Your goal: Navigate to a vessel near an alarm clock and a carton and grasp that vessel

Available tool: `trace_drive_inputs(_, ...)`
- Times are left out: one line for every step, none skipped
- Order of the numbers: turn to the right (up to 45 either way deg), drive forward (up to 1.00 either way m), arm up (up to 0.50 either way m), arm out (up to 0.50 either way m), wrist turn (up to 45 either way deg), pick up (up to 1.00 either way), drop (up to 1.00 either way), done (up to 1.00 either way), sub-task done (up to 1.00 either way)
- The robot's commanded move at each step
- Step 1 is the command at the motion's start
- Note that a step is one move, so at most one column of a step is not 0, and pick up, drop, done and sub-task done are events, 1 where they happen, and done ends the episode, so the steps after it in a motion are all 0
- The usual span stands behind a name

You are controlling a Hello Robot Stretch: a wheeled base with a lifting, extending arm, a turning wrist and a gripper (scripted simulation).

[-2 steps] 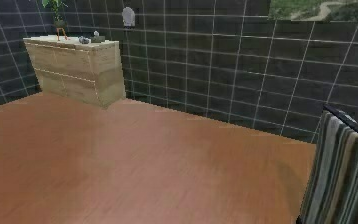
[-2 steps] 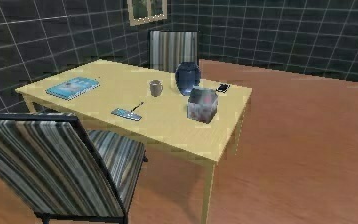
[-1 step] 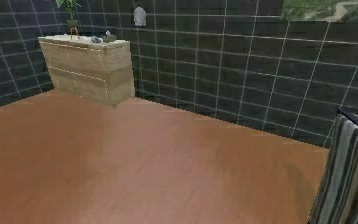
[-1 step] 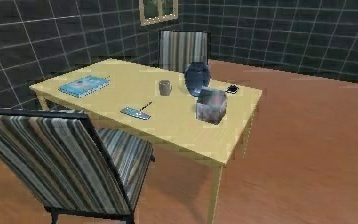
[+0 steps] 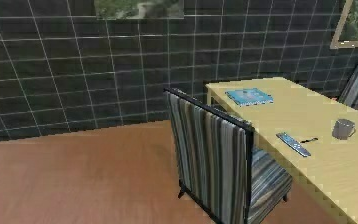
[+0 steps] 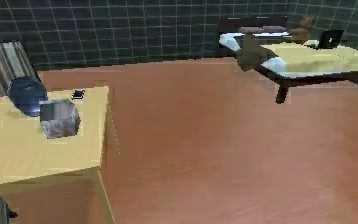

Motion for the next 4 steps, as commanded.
trace_drive_inputs(39.0,0.0,0.0,0.0,0.0,0.0,0.0,0.0,0.0)
trace_drive_inputs(0.0,0.6,0.0,0.0,0.0,0.0,0.0,0.0,0.0)
trace_drive_inputs(-45.0,0.0,0.0,0.0,0.0,0.0,0.0,0.0,0.0)
trace_drive_inputs(-33.0,0.0,0.0,0.0,0.0,0.0,0.0,0.0,0.0)
